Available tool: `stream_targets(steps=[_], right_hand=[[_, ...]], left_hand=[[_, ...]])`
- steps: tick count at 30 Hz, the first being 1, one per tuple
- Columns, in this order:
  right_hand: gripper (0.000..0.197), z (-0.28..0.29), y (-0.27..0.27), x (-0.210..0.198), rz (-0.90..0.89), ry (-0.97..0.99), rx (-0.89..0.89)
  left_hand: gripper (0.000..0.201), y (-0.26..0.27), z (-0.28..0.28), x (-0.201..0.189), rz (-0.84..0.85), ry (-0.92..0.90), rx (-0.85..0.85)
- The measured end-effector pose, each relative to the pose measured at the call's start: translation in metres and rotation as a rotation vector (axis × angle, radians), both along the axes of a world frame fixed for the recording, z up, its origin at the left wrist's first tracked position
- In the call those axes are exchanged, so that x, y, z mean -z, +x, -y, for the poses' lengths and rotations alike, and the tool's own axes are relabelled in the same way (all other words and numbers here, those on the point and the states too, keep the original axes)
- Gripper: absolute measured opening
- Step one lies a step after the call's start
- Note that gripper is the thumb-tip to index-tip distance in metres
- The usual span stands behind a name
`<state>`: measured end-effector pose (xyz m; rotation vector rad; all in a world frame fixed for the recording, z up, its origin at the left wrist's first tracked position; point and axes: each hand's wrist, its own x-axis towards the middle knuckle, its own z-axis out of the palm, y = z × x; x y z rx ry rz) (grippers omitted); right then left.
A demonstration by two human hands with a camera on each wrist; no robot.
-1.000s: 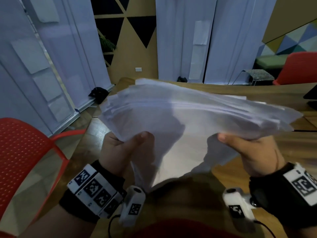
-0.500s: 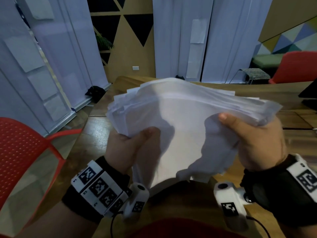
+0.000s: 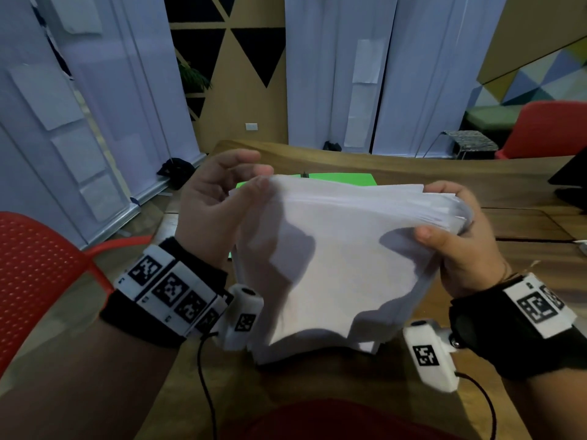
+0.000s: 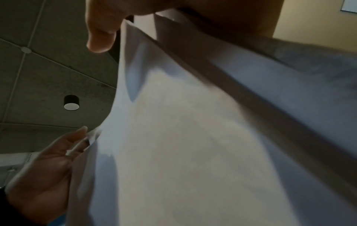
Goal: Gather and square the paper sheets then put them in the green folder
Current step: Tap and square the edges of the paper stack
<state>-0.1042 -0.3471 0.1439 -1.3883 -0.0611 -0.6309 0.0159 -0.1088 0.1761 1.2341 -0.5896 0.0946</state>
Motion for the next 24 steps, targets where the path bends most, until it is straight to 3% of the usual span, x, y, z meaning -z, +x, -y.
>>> stream_targets(steps=[6, 9, 16, 21, 24], right_hand=[[0.051, 0.004, 0.002, -0.001, -0.018, -0.001, -0.034], [0.055, 0.006, 0.001, 0.003, -0.009, -0.010, -0.032], [0.071, 0.007, 0.004, 0.015, -0.061, -0.044, -0.059], [0.106, 0.005, 0.003, 0.021, -0.124, -0.048, -0.027], [0.107, 0.005, 0.001, 0.020, -0.094, -0.043, 0.004]], left_hand=[[0.001, -0.003, 0.008, -0.005, -0.008, 0.160, -0.059], [0.015, 0.001, 0.008, -0.001, -0.095, 0.121, -0.084], [0.014, 0.002, 0.006, 0.005, -0.242, 0.042, -0.078], [0.026, 0.002, 0.008, 0.007, -0.217, 0.060, -0.162], [0.022, 0.006, 0.005, 0.010, -0.201, -0.010, -0.016]])
